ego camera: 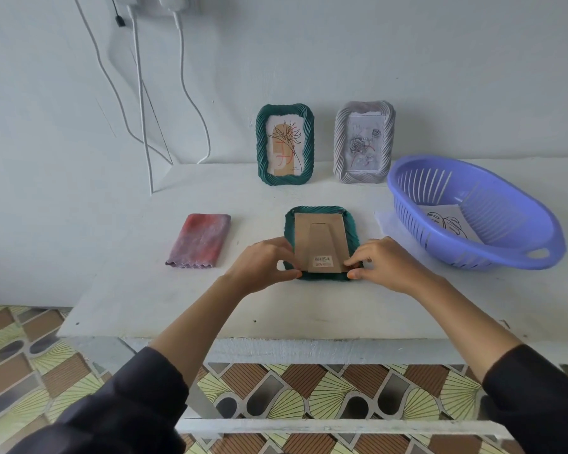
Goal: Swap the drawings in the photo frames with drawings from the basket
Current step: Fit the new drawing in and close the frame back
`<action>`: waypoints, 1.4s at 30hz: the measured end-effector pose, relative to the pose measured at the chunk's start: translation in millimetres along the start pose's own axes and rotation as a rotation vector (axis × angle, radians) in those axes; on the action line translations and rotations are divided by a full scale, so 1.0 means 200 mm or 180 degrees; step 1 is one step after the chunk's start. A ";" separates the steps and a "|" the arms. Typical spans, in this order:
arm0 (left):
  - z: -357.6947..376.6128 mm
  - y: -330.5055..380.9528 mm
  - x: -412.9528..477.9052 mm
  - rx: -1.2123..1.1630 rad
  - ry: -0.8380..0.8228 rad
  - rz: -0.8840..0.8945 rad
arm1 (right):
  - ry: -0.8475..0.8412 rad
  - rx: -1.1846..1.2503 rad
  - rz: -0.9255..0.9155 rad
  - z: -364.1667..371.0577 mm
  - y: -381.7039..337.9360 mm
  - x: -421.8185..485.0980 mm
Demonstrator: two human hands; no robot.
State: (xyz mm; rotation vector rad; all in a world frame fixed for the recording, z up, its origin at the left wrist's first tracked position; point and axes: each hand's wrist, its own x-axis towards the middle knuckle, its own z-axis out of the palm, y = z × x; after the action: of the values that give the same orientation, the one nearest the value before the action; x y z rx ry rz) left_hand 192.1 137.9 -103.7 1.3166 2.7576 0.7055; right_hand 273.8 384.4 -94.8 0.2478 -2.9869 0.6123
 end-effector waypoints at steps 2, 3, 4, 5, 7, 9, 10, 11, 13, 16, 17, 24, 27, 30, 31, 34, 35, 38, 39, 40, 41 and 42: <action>0.00 0.00 0.00 -0.0026 -0.0011 0.0001 | 0.0213 0.0102 0.0033 0.01 -0.01 -0.02; 0.00 0.01 0.00 0.0006 -0.0021 -0.0017 | 0.0260 0.0136 0.0036 0.01 -0.01 -0.03; 0.00 0.01 0.00 0.0048 -0.0029 -0.0031 | 0.0264 0.0134 0.0025 0.02 -0.01 -0.03; 0.00 0.01 0.00 0.0084 -0.0038 -0.0037 | 0.0234 0.0089 0.0002 0.01 -0.02 -0.03; -0.01 0.01 0.00 0.0145 -0.0057 -0.0029 | 0.0150 -0.0091 -0.0053 0.01 -0.02 -0.03; -0.01 0.01 0.01 0.0192 -0.0066 -0.0031 | 0.0134 -0.0277 -0.0116 0.01 -0.02 -0.03; -0.01 0.01 0.00 0.0205 -0.0063 -0.0049 | 0.0147 -0.0349 -0.0158 0.01 -0.02 -0.04; -0.01 0.01 0.00 0.0209 -0.0056 -0.0080 | 0.0166 -0.0412 -0.0201 0.02 -0.02 -0.04; 0.00 0.01 0.00 0.0186 -0.0050 -0.0135 | 0.0215 -0.0505 -0.0246 0.03 -0.03 -0.05; -0.01 0.01 0.01 0.0137 -0.0106 -0.0180 | 0.0293 -0.0547 -0.0241 0.04 -0.02 -0.06; -0.01 0.01 0.01 0.0156 -0.0137 -0.0198 | 0.0289 -0.0577 -0.0247 0.04 -0.02 -0.06; -0.01 0.03 0.02 0.0492 -0.0188 -0.0017 | 0.0141 -0.0894 -0.0432 0.02 -0.03 -0.04; 0.00 0.03 0.02 0.0380 -0.0211 -0.0080 | 0.0078 -0.0960 -0.0447 0.01 -0.04 -0.04; 0.00 0.04 0.02 0.0299 -0.0286 -0.0116 | 0.0051 -0.0973 -0.0448 0.02 -0.05 -0.04; -0.01 0.04 0.02 0.0276 -0.0308 -0.0117 | 0.0044 -0.0989 -0.0447 0.02 -0.05 -0.04; -0.01 0.04 0.03 0.0233 -0.0375 -0.0086 | 0.0046 -0.0999 -0.0409 0.02 -0.06 -0.03; -0.01 0.04 0.04 0.0233 -0.0392 -0.0077 | 0.0060 -0.0986 -0.0395 0.03 -0.06 -0.03; -0.01 0.04 0.05 0.0210 -0.0383 -0.0102 | 0.0100 -0.0977 -0.0319 0.04 -0.07 -0.02; -0.01 0.04 0.05 0.0198 -0.0357 -0.0132 | 0.0124 -0.0936 -0.0284 0.04 -0.07 -0.02; 0.00 0.03 0.06 0.0186 -0.0326 -0.0165 | 0.0143 -0.0872 -0.0243 0.05 -0.07 -0.02; 0.00 0.03 0.06 0.0174 -0.0295 -0.0186 | 0.0153 -0.0807 -0.0197 0.05 -0.08 -0.02; 0.00 0.03 0.07 0.0169 -0.0276 -0.0193 | 0.0158 -0.0754 -0.0148 0.05 -0.08 -0.02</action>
State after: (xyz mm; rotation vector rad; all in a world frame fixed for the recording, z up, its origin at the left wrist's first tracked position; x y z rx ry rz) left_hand 187.8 151.2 -98.5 1.2352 2.7523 0.5618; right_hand 279.8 366.8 -97.4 0.2787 -2.9591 0.2521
